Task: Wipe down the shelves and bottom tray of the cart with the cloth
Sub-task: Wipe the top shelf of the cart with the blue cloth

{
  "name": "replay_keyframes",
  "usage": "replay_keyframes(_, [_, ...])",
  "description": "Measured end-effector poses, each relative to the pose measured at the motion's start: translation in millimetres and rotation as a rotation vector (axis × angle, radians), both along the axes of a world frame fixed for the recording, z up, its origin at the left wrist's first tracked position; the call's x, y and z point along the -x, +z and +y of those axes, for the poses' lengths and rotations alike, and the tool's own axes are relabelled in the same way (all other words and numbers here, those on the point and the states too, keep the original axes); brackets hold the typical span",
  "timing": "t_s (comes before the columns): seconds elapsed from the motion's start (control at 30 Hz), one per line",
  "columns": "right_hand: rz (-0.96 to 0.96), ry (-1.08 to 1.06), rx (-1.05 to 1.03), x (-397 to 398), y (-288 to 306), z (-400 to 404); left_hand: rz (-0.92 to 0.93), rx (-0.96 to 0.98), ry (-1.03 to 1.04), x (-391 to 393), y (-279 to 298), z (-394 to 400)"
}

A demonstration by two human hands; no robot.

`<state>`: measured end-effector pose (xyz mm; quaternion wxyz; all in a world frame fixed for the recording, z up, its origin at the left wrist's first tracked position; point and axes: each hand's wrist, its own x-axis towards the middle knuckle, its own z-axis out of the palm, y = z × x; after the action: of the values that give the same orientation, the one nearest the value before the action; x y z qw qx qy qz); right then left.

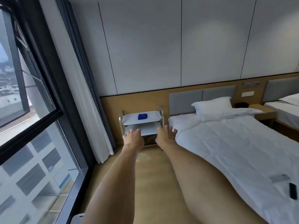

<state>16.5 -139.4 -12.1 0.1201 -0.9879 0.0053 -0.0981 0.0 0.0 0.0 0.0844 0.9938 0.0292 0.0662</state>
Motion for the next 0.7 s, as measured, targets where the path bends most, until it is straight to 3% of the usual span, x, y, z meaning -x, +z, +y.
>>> replay_keyframes(0.2, [0.124, 0.001, -0.017, -56, -41, 1, 0.038, 0.007, 0.039, -57, -34, -4])
replay_keyframes(0.7, [0.082, -0.006, -0.016, -257, -60, -28, 0.041, -0.009, 0.107, -250, -42, -26])
